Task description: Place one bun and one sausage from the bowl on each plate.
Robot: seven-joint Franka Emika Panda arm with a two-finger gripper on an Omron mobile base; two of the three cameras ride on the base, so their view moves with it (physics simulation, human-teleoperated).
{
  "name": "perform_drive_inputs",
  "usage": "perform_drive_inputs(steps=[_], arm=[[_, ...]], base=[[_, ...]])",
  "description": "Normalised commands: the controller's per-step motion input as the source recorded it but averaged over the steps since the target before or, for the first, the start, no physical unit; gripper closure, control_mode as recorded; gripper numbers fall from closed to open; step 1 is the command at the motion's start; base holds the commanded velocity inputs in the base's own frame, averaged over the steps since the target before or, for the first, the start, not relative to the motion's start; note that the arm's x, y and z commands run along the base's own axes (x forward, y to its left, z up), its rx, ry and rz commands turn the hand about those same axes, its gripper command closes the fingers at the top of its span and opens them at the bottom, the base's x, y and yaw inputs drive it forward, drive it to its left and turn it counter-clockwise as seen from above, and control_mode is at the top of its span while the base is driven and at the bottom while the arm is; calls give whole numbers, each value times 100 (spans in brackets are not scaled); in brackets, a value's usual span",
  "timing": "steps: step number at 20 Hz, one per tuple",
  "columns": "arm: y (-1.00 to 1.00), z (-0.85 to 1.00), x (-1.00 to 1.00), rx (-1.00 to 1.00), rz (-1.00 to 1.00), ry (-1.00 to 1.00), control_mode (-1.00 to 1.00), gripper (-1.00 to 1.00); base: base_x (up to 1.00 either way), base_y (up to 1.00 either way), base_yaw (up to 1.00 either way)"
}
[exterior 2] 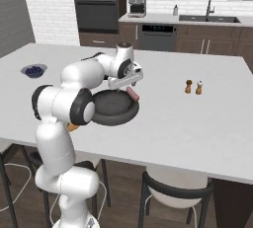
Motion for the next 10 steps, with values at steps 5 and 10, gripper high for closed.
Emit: perform_drive_inputs(steps=[5, 10], arm=[[-9, -12, 40, 0, 0, 0, -100, -100], [-13, -20, 27, 0, 0, 0, -100, -100]], base=[[0, 0, 0], [0, 0, 0]])
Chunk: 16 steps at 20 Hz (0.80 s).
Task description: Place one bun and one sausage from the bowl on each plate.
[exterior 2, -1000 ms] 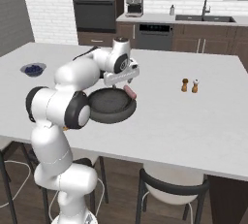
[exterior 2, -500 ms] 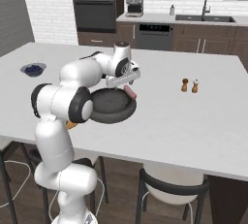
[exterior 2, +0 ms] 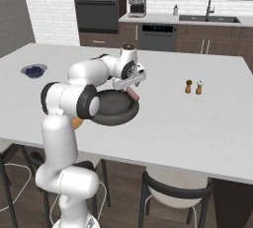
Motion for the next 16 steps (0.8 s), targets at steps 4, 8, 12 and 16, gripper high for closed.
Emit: perform_drive_inputs(steps=[4, 8, 12, 16], arm=[[-15, -41, 24, 0, 0, 0, -100, -100], [-7, -29, 14, 0, 0, 0, -100, -100], [0, -4, 16, 0, 0, 0, -100, -100], [0, -17, 8, 0, 0, 0, -100, -100]], base=[[0, 0, 0], [0, 0, 0], [0, 0, 0], [0, 0, 0]])
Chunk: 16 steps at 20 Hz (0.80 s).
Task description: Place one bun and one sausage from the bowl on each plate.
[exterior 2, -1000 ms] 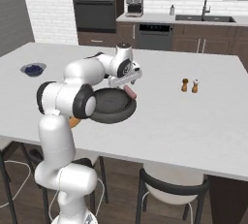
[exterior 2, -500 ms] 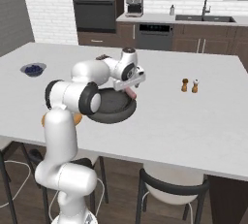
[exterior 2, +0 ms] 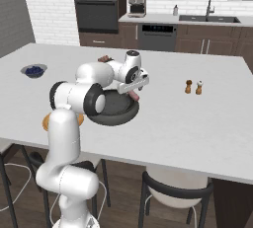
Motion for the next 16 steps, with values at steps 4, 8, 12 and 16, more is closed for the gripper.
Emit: perform_drive_inputs(steps=[4, 8, 12, 16], arm=[[0, -30, 8, 0, 0, 0, -100, -100], [0, -24, 6, 0, 0, 1, -100, -100], [0, -21, 4, 0, 0, 1, -100, -100], [0, -17, 6, 0, 0, 0, -100, 100]], base=[[0, 0, 0], [0, 0, 0], [0, 0, 0], [0, 0, 0]])
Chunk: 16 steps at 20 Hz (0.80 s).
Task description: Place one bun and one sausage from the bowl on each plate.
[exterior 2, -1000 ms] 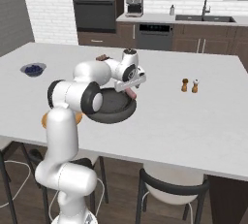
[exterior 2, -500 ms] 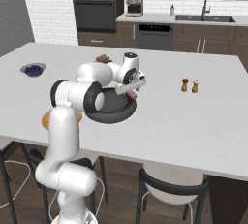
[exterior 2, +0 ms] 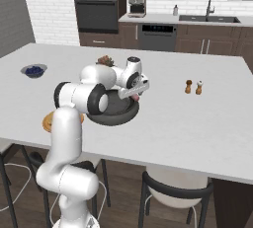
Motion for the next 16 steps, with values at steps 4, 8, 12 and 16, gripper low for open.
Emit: perform_drive_inputs(steps=[4, 8, 12, 16], arm=[[0, -1, 6, 0, 0, 1, -100, 100], [0, 0, 2, 0, 0, 0, -100, 100], [0, 29, -28, 0, -3, -6, -100, 100], [13, 44, -87, -2, -10, -4, -100, 100]], base=[[0, 0, 0], [0, 0, 0], [0, 0, 0], [0, 0, 0]])
